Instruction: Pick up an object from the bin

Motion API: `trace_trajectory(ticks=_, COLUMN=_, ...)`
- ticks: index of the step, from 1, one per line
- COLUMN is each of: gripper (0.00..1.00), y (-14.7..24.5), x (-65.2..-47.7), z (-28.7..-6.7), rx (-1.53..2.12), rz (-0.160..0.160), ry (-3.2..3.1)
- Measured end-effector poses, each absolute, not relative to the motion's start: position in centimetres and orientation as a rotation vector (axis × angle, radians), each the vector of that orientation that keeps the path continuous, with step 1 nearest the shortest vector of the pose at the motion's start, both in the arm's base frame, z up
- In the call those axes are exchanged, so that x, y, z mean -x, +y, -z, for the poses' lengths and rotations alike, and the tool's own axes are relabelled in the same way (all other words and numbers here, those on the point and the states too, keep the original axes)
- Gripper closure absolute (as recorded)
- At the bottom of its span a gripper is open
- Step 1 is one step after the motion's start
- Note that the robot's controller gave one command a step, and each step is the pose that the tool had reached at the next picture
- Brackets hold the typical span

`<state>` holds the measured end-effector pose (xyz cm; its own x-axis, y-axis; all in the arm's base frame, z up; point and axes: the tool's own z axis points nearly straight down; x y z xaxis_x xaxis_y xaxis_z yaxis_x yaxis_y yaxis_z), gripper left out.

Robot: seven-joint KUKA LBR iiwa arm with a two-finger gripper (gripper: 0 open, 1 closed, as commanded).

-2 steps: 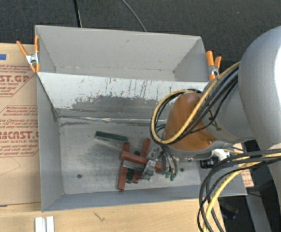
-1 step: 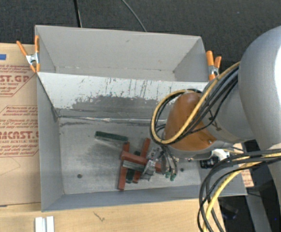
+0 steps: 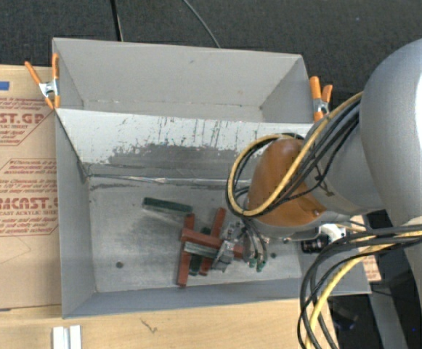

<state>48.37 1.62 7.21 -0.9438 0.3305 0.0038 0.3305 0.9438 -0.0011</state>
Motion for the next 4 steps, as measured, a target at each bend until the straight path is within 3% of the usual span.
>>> trace_trajectory(ticks=4, gripper=1.0, y=1.6, x=-48.3, z=-10.5, rx=0.525, rz=-0.001, ry=-3.091)
